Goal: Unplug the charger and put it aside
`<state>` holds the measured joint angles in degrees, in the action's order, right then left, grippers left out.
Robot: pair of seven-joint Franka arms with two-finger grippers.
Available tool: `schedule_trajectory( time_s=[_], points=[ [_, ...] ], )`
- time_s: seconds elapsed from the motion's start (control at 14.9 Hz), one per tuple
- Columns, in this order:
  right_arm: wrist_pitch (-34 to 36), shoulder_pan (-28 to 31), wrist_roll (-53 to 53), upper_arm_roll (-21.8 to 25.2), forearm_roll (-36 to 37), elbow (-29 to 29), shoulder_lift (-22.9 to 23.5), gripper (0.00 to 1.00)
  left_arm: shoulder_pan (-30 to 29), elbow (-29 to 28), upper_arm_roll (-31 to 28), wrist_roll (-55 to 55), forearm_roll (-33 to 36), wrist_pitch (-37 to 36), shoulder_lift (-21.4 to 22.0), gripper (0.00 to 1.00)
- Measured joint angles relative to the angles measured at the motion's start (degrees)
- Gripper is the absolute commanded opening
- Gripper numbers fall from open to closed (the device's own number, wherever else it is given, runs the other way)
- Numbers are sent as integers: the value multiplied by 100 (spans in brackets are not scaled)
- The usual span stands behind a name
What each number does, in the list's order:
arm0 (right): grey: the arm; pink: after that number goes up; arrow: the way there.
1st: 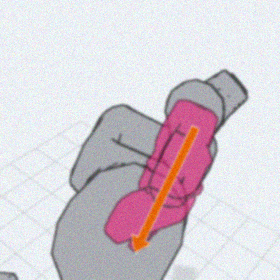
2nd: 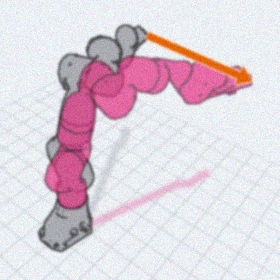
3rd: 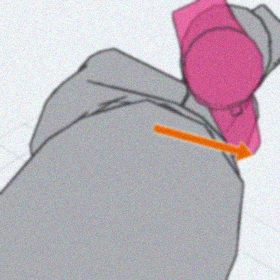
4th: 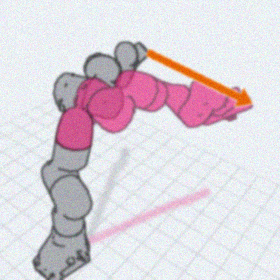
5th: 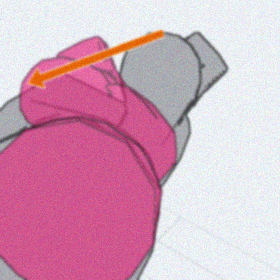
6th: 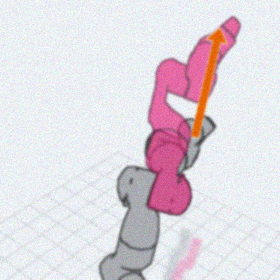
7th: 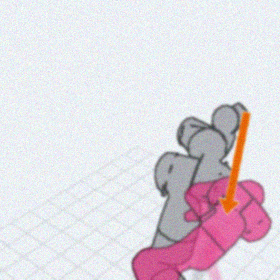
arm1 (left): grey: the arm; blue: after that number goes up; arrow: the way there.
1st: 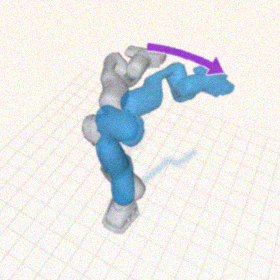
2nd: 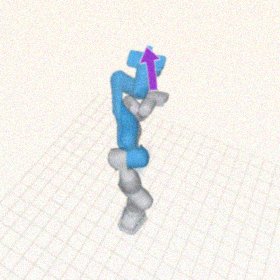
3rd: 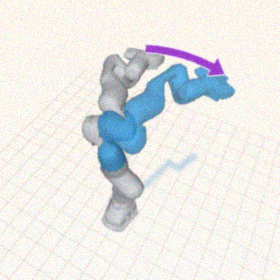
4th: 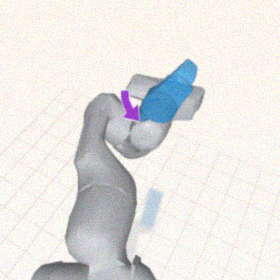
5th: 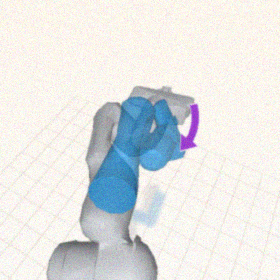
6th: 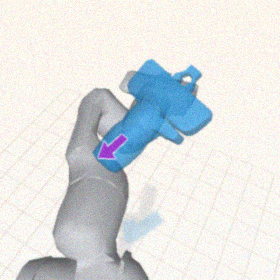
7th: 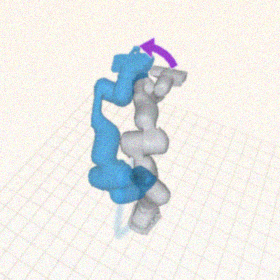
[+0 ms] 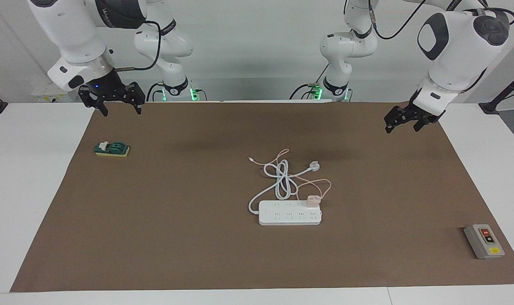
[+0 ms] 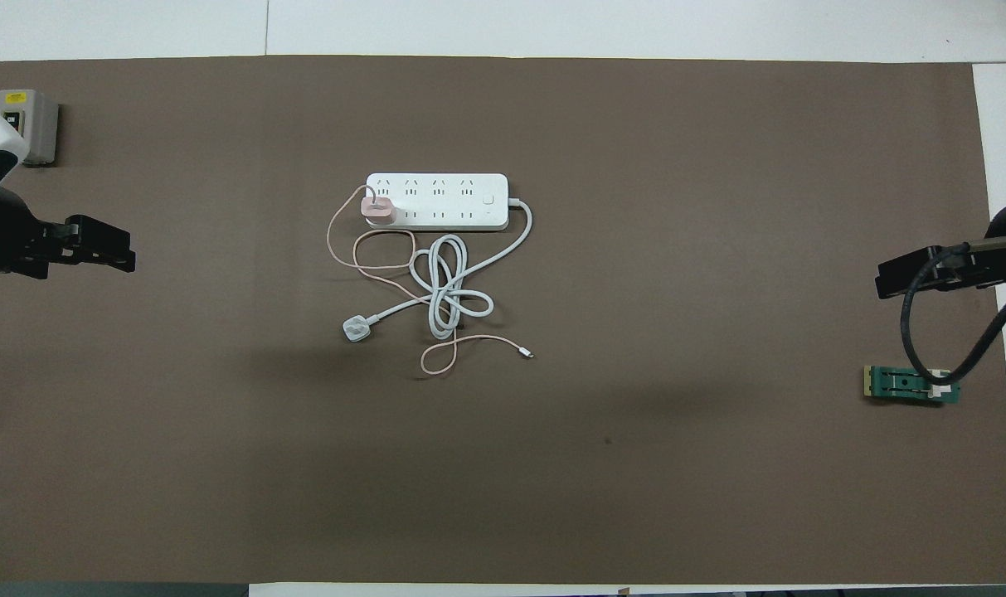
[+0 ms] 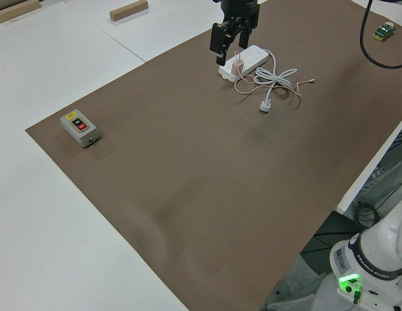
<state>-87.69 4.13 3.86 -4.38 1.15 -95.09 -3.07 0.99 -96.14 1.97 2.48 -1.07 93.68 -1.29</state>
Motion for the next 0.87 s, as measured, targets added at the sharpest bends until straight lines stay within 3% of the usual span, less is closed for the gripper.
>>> schedule_trajectory(
  time_s=[0.67, 0.87],
  points=[
    [0, 0, 0, 0, 0, 0, 0, 100, -85, 12, -63, 210, 1, 11, 59, 100],
    [2, 0, 0, 0, -1, -6, 0, 100, 125, 11, -10, 2127, -42, 212, -5, 100]
  ],
)
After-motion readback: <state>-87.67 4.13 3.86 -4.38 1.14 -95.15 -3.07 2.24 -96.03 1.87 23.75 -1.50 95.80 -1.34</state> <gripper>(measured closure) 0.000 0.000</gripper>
